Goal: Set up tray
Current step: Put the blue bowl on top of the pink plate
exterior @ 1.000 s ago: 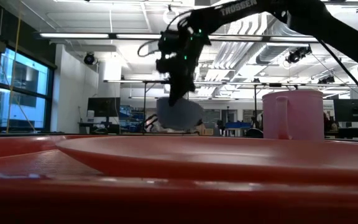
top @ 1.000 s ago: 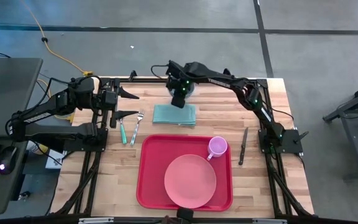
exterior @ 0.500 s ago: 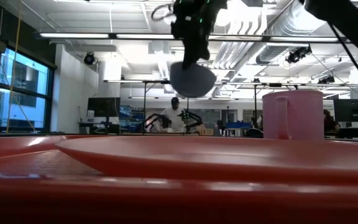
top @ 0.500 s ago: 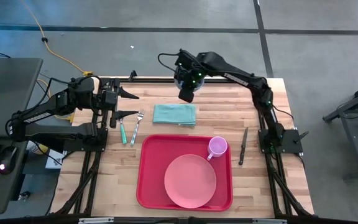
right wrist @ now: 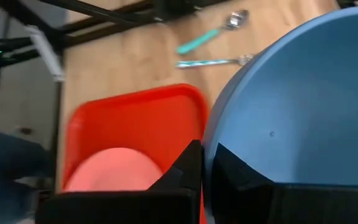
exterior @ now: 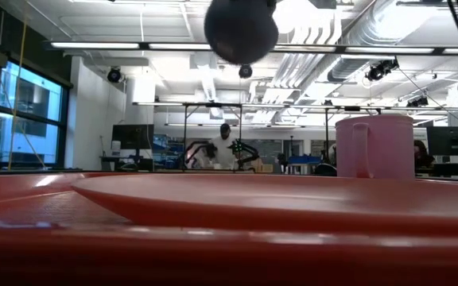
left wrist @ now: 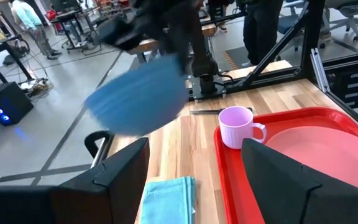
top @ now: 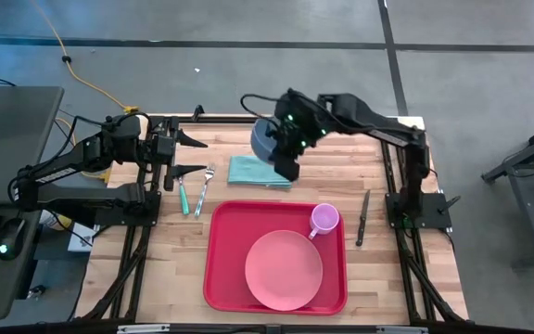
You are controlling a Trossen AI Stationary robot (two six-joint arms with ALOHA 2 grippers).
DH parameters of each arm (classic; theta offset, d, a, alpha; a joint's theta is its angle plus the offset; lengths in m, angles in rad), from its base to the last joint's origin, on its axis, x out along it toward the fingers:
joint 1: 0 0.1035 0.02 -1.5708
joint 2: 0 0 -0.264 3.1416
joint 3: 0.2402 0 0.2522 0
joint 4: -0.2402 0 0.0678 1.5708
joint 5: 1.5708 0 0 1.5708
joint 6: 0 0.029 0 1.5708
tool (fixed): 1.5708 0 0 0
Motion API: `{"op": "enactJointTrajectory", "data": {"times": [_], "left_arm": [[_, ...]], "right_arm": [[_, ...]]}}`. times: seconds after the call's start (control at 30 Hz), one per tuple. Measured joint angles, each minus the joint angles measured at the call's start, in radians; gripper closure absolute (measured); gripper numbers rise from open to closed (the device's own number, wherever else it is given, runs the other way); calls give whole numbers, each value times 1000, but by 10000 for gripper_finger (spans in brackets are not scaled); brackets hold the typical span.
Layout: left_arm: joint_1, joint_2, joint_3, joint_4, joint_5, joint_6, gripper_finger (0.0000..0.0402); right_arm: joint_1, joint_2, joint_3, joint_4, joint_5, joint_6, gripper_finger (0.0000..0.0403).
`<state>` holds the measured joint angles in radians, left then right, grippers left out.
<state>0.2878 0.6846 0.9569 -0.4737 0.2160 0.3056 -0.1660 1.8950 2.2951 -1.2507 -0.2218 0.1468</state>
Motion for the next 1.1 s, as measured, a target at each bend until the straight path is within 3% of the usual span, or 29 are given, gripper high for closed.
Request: {"op": "enactJointTrajectory", "data": {"times": [0.4, 0.7, 0.93, 1.1], "left_arm": [[0, 0, 0, 0, 0, 7, 115], [0, 0, 0, 1, 0, 29, 115], [0, 1, 0, 8, -13, 3, 115], [0, 1, 0, 8, -38, -31, 115]], "right_arm": [[305, -32, 0, 6, 114, 343, 403], [505, -30, -14, -10, 243, 503, 403], [612, -27, -214, 30, 284, 605, 403], [668, -25, -394, 194, 217, 721, 403]]}}
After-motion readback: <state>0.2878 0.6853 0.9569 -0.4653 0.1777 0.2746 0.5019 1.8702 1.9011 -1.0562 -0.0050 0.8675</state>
